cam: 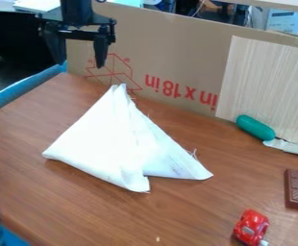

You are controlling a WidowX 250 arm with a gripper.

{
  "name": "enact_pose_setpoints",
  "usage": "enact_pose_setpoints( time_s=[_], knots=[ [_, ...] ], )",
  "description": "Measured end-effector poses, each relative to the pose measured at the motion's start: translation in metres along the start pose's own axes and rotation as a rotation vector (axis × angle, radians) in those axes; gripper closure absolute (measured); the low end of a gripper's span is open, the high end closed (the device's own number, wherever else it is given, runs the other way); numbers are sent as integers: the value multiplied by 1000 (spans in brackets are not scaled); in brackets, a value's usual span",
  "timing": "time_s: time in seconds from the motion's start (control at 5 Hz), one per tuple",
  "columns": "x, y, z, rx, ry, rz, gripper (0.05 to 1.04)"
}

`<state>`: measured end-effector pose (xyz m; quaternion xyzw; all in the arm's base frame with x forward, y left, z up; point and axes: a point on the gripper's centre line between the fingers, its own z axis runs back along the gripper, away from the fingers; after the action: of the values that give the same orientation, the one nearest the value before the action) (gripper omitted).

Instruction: Unfold the cloth from bottom right to top left

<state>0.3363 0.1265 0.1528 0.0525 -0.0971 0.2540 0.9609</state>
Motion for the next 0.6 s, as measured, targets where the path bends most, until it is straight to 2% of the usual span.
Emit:
enact_pose_setpoints(
  time_s=[0.2, 0.4, 0.6],
  knots=[
    [-6, -1, -13, 10, 33, -4, 82],
    [-39, -20, -25, 49, 6, -113, 82],
    [-72, -38, -27, 138, -136, -213, 82]
  ],
)
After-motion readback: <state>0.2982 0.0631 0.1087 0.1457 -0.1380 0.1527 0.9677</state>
